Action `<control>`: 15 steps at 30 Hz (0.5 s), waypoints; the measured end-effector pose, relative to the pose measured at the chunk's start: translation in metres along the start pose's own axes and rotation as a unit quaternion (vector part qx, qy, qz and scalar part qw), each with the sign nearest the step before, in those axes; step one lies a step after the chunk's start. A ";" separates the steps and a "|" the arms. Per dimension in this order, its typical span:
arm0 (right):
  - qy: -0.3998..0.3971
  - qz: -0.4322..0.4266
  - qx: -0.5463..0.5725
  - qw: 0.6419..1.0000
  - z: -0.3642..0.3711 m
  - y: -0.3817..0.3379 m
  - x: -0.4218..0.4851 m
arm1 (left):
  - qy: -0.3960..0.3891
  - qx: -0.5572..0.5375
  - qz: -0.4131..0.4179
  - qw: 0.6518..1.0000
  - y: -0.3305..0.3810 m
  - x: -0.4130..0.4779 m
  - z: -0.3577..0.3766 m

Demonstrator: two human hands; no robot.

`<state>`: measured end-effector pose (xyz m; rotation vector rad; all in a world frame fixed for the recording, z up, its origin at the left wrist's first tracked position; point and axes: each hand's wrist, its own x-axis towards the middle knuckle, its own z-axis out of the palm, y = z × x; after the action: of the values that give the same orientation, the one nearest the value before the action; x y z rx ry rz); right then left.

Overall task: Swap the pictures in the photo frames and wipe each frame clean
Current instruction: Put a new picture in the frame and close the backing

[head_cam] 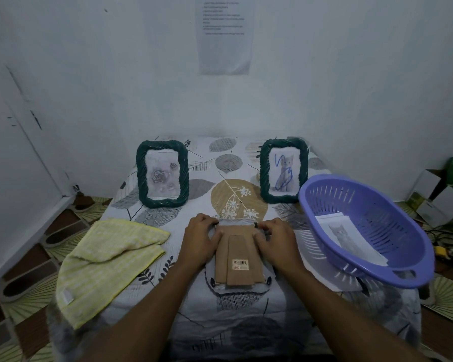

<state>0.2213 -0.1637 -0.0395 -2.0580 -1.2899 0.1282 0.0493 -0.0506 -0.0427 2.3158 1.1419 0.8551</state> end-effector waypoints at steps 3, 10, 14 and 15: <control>0.020 -0.004 0.011 1.000 0.005 0.004 0.000 | 0.005 -0.003 0.004 1.000 -0.002 0.001 0.002; 0.020 -0.009 0.009 1.000 0.008 0.007 0.001 | -0.011 -0.009 0.014 1.000 -0.005 0.004 0.001; 0.023 -0.014 0.014 1.000 0.009 0.009 0.002 | -0.032 -0.017 0.019 0.999 -0.006 0.007 -0.002; 0.021 -0.014 0.011 1.000 0.009 0.009 0.002 | -0.033 -0.019 0.021 0.999 -0.007 0.007 -0.002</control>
<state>0.2254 -0.1603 -0.0515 -2.0121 -1.2866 0.0861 0.0471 -0.0412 -0.0428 2.3266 1.0439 0.8016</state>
